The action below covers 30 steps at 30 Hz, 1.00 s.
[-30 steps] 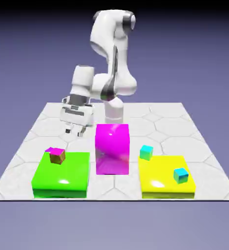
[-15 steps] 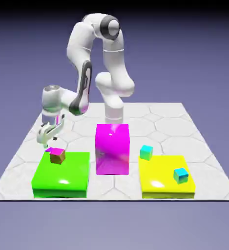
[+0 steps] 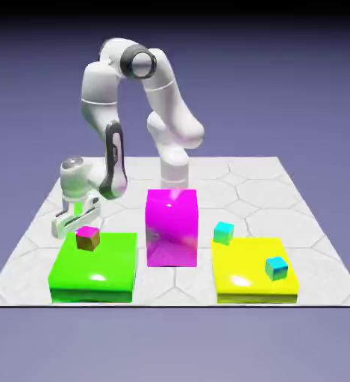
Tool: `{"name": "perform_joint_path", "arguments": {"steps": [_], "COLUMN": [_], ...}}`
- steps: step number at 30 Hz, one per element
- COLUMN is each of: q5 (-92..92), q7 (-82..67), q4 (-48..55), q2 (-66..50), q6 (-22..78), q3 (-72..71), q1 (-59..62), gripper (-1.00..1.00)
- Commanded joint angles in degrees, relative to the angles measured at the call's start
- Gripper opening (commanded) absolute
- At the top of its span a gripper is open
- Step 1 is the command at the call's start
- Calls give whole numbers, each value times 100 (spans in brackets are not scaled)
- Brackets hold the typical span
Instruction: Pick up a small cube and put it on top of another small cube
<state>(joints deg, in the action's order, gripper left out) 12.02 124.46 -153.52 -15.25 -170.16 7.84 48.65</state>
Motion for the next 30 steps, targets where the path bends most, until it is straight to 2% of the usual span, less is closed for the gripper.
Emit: {"name": "perform_joint_path", "arguments": {"steps": [1, 5, 28, 30], "q5": [-14, -53, -795, -804], "q7": [-20, -74, -5806, -5876], "q4": [-46, -179, 1011, 1026], "q2": [208, 812, 2255, 2273], "q6": [168, 641, 2985, 3014], "q3": [-14, -56, 146, 149], "q1": [6, 22, -2418, -2448], "gripper": [-100, -100, -100, -100]}}
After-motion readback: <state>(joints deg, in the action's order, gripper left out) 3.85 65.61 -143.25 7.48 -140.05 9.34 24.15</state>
